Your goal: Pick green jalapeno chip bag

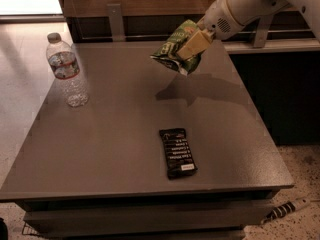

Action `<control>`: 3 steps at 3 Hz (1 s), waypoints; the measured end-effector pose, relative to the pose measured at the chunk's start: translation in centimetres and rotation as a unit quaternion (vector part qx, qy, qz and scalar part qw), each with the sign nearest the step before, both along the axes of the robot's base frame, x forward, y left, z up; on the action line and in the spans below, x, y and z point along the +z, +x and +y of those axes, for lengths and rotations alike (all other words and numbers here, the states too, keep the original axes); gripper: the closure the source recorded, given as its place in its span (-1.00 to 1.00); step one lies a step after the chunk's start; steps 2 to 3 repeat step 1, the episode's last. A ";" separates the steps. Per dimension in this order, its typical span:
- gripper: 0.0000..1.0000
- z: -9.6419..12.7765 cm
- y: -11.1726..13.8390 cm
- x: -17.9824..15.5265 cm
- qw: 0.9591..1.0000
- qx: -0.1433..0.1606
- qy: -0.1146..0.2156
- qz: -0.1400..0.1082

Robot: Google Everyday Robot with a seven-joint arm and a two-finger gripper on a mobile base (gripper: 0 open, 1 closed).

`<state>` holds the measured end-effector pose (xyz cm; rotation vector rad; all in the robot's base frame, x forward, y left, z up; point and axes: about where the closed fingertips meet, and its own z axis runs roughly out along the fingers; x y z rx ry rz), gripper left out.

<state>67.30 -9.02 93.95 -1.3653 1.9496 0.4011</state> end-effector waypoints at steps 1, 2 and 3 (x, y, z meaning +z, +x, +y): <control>1.00 -0.7 -2.1 3.0 0.999 0.023 0.017 -0.036; 1.00 -0.7 -2.1 3.0 0.999 0.023 0.017 -0.036; 1.00 -0.7 -2.1 3.0 0.999 0.023 0.017 -0.036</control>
Offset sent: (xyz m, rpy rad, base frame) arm 0.0000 0.0000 0.0000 0.0000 0.0000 0.0000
